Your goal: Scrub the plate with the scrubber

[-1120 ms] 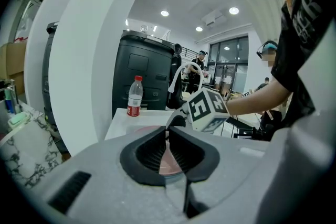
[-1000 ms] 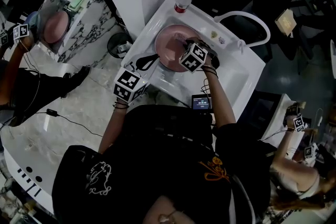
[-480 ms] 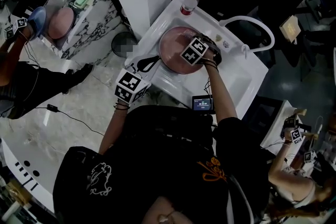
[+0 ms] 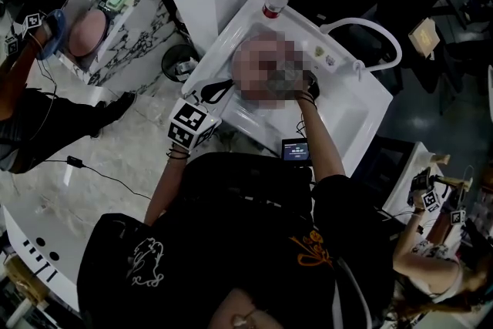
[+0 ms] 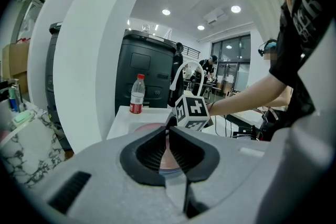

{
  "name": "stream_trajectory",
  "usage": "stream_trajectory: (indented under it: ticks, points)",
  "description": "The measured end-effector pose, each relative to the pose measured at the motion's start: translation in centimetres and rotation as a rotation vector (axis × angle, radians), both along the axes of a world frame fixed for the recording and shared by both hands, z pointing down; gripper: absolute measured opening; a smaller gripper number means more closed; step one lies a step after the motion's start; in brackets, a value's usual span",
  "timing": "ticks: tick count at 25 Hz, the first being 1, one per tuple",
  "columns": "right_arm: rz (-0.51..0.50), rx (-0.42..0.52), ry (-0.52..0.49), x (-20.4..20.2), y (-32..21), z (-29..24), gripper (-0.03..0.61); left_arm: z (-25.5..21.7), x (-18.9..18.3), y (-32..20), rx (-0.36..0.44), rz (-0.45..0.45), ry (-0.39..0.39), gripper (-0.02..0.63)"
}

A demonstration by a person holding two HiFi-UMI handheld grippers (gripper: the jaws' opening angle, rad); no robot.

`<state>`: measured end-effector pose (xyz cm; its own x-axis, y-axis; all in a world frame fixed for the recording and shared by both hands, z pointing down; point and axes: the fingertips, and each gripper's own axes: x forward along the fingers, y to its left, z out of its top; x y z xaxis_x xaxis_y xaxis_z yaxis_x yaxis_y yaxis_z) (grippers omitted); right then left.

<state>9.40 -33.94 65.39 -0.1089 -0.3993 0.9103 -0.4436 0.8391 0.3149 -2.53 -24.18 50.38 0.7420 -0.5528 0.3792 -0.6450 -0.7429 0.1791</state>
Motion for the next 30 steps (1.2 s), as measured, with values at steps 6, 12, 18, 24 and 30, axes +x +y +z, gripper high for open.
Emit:
stream_trajectory:
  ticks: [6,12,18,24,30]
  points:
    - [-0.047,-0.009,-0.015,-0.7,2.9,-0.4,0.066,0.1,0.5,0.2,-0.002,0.019,0.005,0.02]
    - [-0.126,-0.041,-0.053,-2.8,6.7,-1.0,0.066,0.3,1.2,0.5,0.002,0.059,0.0,0.02]
    - [-0.189,-0.083,-0.104,-4.8,10.1,-1.6,0.066,0.3,2.0,0.6,0.004,0.086,-0.001,0.019]
    - [-0.19,-0.12,-0.154,-6.0,11.7,-2.0,0.066,0.4,2.3,0.6,0.001,0.102,0.002,0.02]
    - [-0.177,-0.112,-0.171,-6.0,11.5,-2.2,0.066,0.4,2.4,0.6,-0.001,0.109,0.006,0.018]
